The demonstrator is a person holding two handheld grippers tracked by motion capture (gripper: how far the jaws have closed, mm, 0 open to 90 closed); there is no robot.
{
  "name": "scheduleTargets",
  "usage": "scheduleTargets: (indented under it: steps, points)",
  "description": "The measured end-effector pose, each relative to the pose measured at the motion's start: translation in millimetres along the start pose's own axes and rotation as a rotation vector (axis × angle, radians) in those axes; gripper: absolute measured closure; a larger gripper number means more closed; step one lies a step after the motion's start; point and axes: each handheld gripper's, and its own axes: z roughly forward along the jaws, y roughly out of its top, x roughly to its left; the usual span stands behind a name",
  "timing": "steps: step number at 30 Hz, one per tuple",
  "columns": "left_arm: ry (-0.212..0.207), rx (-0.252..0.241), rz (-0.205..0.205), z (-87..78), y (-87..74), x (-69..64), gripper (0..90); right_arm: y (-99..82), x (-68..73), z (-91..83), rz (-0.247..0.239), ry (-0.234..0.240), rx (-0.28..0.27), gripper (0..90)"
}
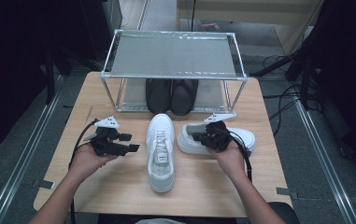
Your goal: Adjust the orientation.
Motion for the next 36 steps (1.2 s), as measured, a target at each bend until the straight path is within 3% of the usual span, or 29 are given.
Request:
scheduleTargets:
  steps: [14,22,36]
  points:
    - [-0.025,-0.002,0.021,10.4,10.8,0.7,38.7,-11.8,6.2,-6.5,0.008,0.039,0.0,90.0]
    - [-0.043,-0.005,0.041,18.0,21.0,0.5,38.7,-20.4,14.6,-11.7,-0.02,0.043,-0.002,90.0]
    - [-0.067,-0.008,0.066,29.9,38.4,4.7,38.7,-41.3,22.7,-31.1,0.007,0.083,0.022,90.0]
